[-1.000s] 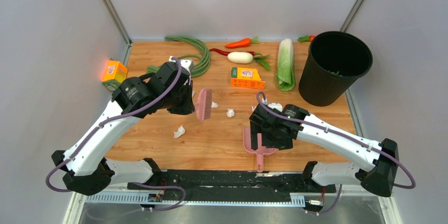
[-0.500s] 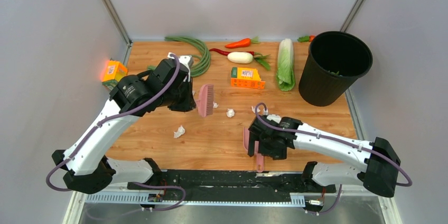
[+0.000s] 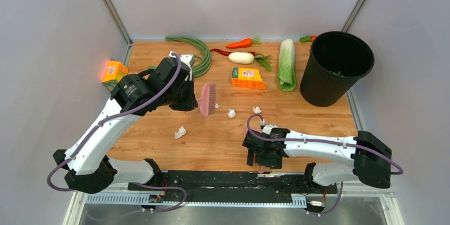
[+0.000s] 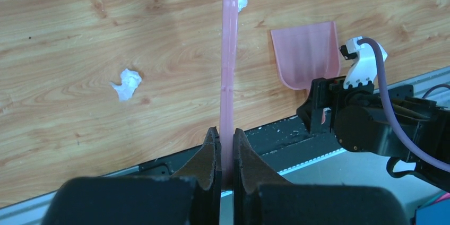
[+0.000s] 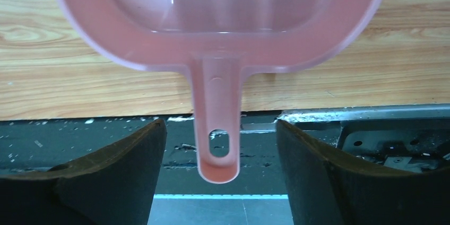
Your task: Sweep away the paper scraps from the table
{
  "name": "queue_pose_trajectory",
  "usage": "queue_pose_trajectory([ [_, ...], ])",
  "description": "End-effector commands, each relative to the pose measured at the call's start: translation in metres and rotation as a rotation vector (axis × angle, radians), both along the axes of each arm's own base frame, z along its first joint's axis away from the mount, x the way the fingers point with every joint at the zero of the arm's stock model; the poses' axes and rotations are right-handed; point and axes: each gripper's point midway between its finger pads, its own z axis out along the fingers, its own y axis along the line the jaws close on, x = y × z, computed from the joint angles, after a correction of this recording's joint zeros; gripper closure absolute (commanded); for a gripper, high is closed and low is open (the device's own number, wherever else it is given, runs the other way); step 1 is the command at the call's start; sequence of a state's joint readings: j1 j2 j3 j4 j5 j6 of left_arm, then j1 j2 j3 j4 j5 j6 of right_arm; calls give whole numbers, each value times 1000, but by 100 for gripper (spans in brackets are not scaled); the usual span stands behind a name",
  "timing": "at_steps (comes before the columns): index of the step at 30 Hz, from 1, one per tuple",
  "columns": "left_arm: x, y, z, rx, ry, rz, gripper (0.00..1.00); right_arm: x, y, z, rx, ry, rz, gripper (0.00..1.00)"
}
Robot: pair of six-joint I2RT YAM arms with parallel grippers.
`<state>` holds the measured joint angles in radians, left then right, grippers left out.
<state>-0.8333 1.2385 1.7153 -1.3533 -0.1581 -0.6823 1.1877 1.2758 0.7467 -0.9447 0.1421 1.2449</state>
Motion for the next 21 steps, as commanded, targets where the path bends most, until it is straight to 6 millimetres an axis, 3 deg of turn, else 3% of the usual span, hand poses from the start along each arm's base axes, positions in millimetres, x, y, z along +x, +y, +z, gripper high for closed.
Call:
queue_pose_trajectory([
  [1, -34, 30, -10, 64, 127, 41, 100, 6, -2, -8, 2, -48, -88, 23],
  [9, -41, 36, -13, 56, 132, 45, 100, 5, 1, -14, 37, -69, -100, 41],
  [15, -42, 37, -12, 47, 131, 50, 100, -1, 8, -20, 14, -59, -50, 60],
  [21, -46, 38, -12, 38, 137, 45, 100, -3, 7, -23, -9, -51, -29, 67],
])
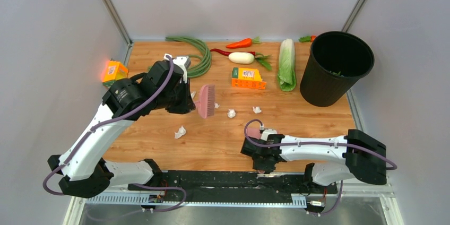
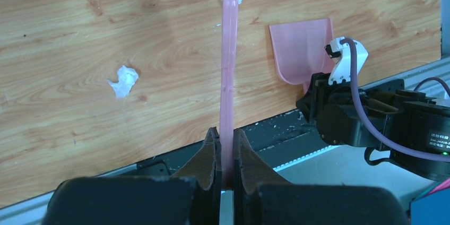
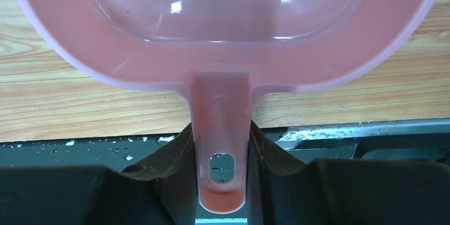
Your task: Sweep away the paper scraps from the table
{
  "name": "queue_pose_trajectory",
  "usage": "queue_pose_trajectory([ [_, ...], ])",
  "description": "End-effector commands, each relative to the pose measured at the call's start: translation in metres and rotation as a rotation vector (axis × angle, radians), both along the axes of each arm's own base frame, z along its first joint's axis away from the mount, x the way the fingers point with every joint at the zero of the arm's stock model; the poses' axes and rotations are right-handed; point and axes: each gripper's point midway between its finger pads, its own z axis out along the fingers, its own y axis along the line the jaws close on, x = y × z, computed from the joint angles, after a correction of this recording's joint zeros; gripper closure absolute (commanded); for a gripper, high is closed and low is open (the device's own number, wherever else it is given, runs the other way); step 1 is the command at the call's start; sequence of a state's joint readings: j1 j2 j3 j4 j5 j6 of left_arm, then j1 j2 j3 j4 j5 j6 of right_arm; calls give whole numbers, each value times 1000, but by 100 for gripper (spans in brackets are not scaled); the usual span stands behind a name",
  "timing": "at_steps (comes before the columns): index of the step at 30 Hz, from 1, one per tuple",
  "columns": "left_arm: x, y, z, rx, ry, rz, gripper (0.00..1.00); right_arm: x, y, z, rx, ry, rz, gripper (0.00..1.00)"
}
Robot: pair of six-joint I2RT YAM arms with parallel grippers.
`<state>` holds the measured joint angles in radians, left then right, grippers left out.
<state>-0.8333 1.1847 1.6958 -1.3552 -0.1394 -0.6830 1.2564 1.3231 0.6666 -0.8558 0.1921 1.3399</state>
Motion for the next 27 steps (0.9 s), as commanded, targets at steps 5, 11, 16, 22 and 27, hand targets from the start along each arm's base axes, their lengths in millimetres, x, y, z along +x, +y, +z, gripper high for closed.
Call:
queue_pose_trajectory([
  [5, -40, 37, -25, 80, 158, 59, 100, 6, 9, 9, 0, -24, 19, 76],
  [11, -43, 41, -27, 88, 152, 45, 100, 10, 16, 35, -49, -23, 158, 97],
  [16, -39, 27, -16, 61, 111, -52, 100, 8, 36, 71, 8, -22, 338, 100],
  [22, -35, -9, -11, -31, 143, -145, 100, 14, 64, 122, 142, -112, 482, 100],
  [27, -31, -36, -12, -156, 148, -159, 100, 19, 75, 145, 185, -164, 567, 100],
])
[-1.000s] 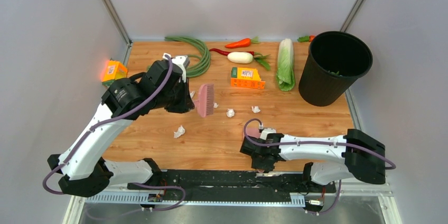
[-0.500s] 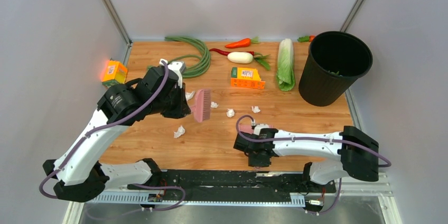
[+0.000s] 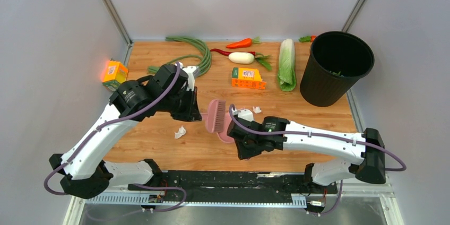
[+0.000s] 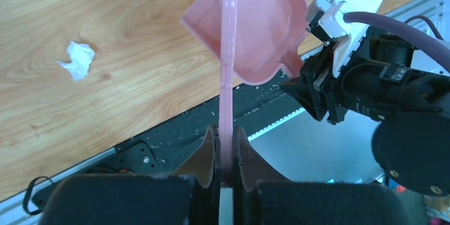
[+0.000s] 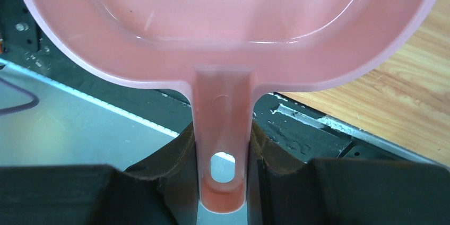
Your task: Sweep away the paper scraps from the table
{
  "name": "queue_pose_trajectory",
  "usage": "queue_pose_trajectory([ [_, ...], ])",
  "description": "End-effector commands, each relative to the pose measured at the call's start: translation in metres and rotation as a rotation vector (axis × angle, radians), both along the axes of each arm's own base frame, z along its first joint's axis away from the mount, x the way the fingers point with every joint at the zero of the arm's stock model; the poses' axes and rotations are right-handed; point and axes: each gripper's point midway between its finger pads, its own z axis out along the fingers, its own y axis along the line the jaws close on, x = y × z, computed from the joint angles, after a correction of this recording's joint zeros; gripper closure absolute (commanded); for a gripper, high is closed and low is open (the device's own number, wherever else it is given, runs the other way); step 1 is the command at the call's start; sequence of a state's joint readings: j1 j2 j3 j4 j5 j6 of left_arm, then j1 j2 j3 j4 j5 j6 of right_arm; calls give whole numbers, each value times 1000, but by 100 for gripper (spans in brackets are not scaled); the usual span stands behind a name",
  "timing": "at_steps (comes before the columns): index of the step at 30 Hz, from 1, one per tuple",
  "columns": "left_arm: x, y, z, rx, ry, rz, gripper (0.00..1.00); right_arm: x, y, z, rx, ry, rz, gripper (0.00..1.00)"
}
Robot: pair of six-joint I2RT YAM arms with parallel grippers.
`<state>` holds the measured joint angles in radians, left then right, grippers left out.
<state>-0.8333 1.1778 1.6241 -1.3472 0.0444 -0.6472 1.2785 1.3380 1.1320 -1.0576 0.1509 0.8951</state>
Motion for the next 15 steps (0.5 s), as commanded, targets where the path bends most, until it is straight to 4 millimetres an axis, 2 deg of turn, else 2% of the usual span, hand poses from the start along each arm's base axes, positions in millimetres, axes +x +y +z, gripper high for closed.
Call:
queue_pose_trajectory([
  [1, -4, -20, 6, -121, 31, -3, 100, 5, 7, 30, 53, -70, 108, 100],
  [10, -9, -9, -24, -70, 64, 23, 100, 14, 14, 71, 159, -153, 115, 100],
  [15, -7, -6, -21, -71, 47, 38, 100, 15, 13, 69, 153, -157, 115, 100],
])
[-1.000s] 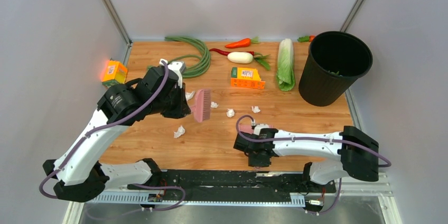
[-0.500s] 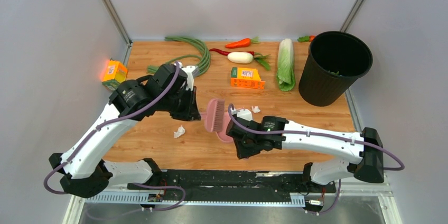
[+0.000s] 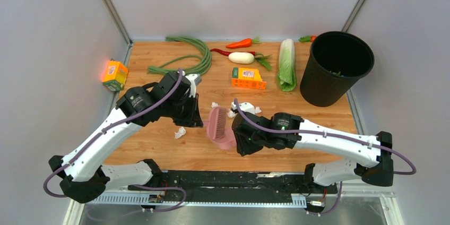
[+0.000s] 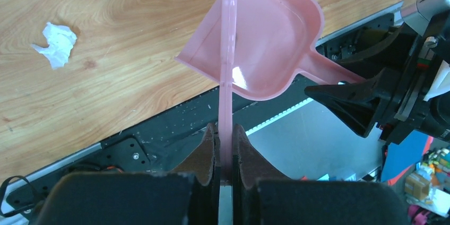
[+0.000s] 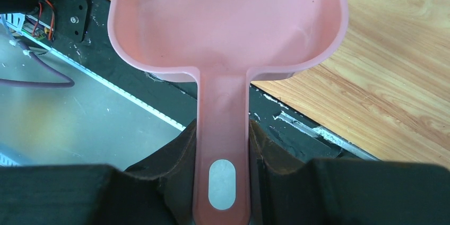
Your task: Sweep away the paper scraps from the table
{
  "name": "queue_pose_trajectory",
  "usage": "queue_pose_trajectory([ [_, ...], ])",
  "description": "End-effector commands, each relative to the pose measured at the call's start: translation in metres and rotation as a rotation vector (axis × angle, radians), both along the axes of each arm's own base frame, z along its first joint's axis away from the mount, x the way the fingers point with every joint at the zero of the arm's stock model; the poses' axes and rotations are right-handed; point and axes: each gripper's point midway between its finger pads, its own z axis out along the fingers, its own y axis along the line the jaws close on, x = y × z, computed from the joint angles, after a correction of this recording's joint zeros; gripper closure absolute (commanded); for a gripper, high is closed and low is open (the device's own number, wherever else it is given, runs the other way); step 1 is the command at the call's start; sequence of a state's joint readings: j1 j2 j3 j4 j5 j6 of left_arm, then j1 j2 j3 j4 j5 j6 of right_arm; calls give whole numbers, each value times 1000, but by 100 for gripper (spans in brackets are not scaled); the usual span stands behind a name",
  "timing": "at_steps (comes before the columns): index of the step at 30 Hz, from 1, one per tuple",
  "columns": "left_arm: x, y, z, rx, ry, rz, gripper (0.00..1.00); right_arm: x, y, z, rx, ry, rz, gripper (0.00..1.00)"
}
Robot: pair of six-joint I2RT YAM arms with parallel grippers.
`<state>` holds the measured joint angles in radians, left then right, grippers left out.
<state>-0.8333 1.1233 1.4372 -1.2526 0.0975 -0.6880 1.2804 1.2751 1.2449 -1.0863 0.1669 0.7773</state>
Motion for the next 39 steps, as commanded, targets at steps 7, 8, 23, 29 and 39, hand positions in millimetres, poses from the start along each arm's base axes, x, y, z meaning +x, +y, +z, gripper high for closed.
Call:
queue_pose_trajectory([
  [7, 19, 5, 62, -55, -156, 56, 100, -2, 1, -15, 17, -7, 23, 100],
  [8, 23, 13, 60, 0, -166, 68, 100, -3, 0, -19, 19, -2, 24, 100],
  [23, 10, 107, 22, 247, -177, 376, 100, -35, 30, -60, -77, -137, 326, 100],
  [29, 13, 149, -3, 409, -241, 440, 100, -31, 50, -67, -83, -176, 383, 100],
  [39, 54, 210, -21, 766, -156, 538, 100, -22, 61, -66, -89, -234, 407, 100],
])
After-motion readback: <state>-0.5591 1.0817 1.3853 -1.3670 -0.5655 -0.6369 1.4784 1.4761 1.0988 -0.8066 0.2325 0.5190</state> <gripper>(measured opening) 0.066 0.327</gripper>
